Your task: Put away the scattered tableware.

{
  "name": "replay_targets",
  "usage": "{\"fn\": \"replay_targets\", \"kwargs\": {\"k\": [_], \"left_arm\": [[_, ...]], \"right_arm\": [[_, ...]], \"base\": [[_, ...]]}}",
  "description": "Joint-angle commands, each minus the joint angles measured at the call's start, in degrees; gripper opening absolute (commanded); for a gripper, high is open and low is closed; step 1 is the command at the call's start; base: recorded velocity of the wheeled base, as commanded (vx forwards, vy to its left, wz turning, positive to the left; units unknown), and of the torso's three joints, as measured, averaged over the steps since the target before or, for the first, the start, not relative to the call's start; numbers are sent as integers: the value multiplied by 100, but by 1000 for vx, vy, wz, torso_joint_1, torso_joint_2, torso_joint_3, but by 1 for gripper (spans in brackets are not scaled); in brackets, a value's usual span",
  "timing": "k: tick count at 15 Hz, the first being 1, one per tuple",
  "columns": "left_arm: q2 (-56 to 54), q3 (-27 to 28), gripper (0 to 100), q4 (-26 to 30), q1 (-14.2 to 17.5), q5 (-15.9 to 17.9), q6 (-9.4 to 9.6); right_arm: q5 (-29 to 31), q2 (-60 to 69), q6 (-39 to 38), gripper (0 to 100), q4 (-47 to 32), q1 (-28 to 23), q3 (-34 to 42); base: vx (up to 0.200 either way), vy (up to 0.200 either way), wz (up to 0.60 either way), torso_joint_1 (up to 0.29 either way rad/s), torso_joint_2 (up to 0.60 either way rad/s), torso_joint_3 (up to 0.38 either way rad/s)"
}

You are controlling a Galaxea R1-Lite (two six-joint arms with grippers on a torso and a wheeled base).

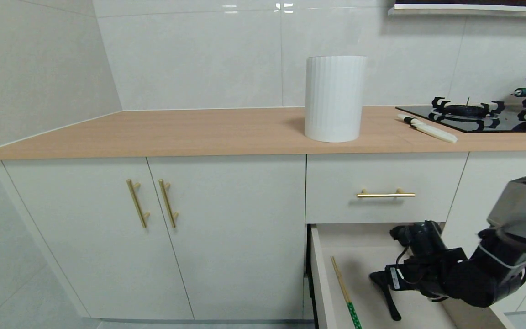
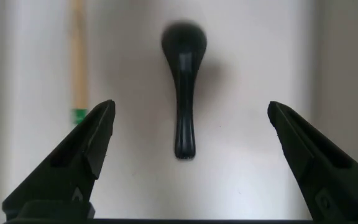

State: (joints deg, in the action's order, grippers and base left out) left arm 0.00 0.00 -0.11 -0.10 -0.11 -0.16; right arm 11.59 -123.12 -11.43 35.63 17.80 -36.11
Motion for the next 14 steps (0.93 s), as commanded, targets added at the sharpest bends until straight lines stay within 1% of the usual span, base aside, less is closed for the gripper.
{"fn": "replay_targets", "kwargs": {"k": [1, 2, 3, 4, 7, 14], "left_arm": [[0, 0, 100, 2, 1, -7, -2], [0, 0, 100, 2, 1, -7, -2], [0, 0, 100, -7, 1, -7, -2], [0, 0, 100, 2, 1, -7, -2], [0, 0, 100, -7, 1, 2, -2], [0, 0, 100, -7, 1, 2, -2]], "right_arm": [[-78, 1915, -17, 100, -812, 57, 218], [-166, 2311, -17, 100, -1173, 163, 157], [-210, 2460, -25, 100, -1340, 198, 113], [-307, 2873, -25, 100, -1814, 312, 51], [-307, 3040, -25, 100, -2052, 391, 7], [-307, 3075, 1, 100, -2377, 514, 7]], "base": [[0, 0, 0, 0, 0, 0], [0, 0, 0, 0, 0, 0], [0, 0, 0, 0, 0, 0], [0, 0, 0, 0, 0, 0], [0, 0, 0, 0, 0, 0], [-200, 0, 0, 1, 4, 3]]}}
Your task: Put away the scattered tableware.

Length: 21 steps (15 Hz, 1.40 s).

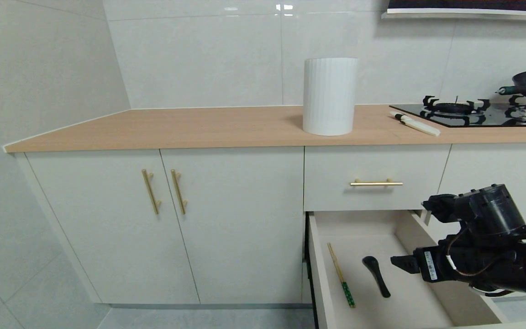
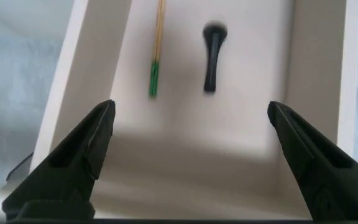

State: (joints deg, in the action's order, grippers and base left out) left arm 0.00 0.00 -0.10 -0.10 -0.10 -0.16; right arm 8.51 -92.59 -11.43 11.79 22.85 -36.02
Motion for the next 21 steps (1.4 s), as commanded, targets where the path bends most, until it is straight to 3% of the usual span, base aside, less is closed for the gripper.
{"fn": "replay_targets", "kwargs": {"k": [1, 3, 8, 11, 16, 21], "left_arm": [[0, 0, 100, -8, 1, -8, -2], [0, 0, 100, -8, 1, 1, -2], [0, 0, 100, 1, 1, -8, -2], [0, 0, 100, 1, 1, -8, -2], [0, 0, 100, -8, 1, -8, -2], [0, 0, 100, -8, 1, -8, -2]], "right_arm": [[2, 13, 10, 100, -107, 9, 8], [-16, 21, 62, 100, -660, 45, -89], [-95, -172, 352, 100, -1750, 379, -124], [-473, -269, 467, 100, -2251, 598, -133], [-552, -1016, 493, 100, -2251, 660, -300], [-315, -1736, -465, 100, -2251, 370, -933]], "base": [[-200, 0, 0, -2, 2, 2], [-200, 0, 0, -2, -2, 2], [0, 0, 0, 0, 0, 0], [0, 0, 0, 0, 0, 0], [0, 0, 0, 0, 0, 0], [0, 0, 0, 0, 0, 0]]}}
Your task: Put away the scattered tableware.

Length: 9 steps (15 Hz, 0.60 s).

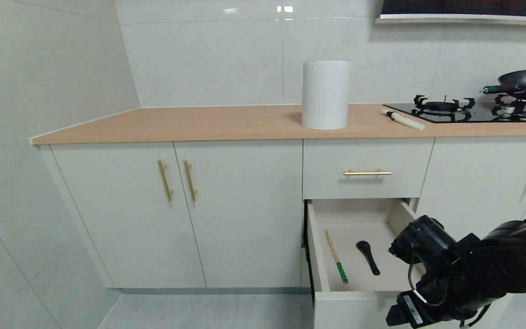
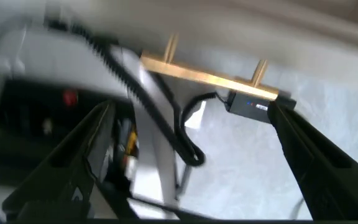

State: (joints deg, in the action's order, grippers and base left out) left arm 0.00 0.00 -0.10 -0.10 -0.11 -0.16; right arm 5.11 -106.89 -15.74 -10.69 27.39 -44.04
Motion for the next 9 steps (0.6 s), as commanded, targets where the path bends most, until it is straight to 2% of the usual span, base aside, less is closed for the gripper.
{"fn": "replay_targets", "kwargs": {"k": [1, 6, 9], "left_arm": [[0, 0, 100, 1, 1, -7, -2], [0, 0, 100, 1, 1, -7, -2], [0, 0, 100, -8, 1, 2, -2]], "right_arm": [[69, -386, -87, 100, 6, -173, -210], [342, -579, -307, 100, 498, -516, -359], [359, -728, -307, 100, 1052, -577, -377]], "base": [[0, 0, 0, 0, 0, 0], [0, 0, 0, 0, 0, 0], [0, 0, 0, 0, 0, 0]]}}
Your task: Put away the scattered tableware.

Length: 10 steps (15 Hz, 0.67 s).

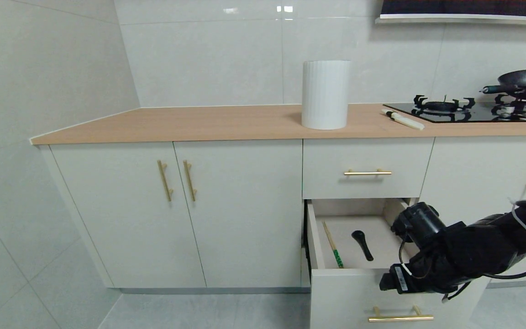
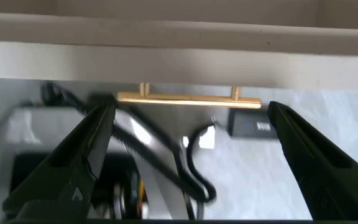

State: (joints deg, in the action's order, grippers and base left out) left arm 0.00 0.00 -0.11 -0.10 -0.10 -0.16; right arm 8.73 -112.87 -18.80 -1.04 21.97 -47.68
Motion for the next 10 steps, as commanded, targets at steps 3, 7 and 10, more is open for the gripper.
{"fn": "replay_targets", "kwargs": {"k": [3, 7, 10], "left_arm": [[0, 0, 100, 2, 1, 1, -2], [0, 0, 100, -7, 1, -8, -2], [0, 0, 100, -7, 1, -8, -2]], "right_arm": [[-12, -437, 17, 100, 868, -61, -14], [-3, -965, 131, 100, 1580, -210, -356], [-3, -1387, 166, 100, 1580, -351, -945]], "base": [[0, 0, 0, 0, 0, 0], [0, 0, 0, 0, 0, 0], [0, 0, 0, 0, 0, 0]]}}
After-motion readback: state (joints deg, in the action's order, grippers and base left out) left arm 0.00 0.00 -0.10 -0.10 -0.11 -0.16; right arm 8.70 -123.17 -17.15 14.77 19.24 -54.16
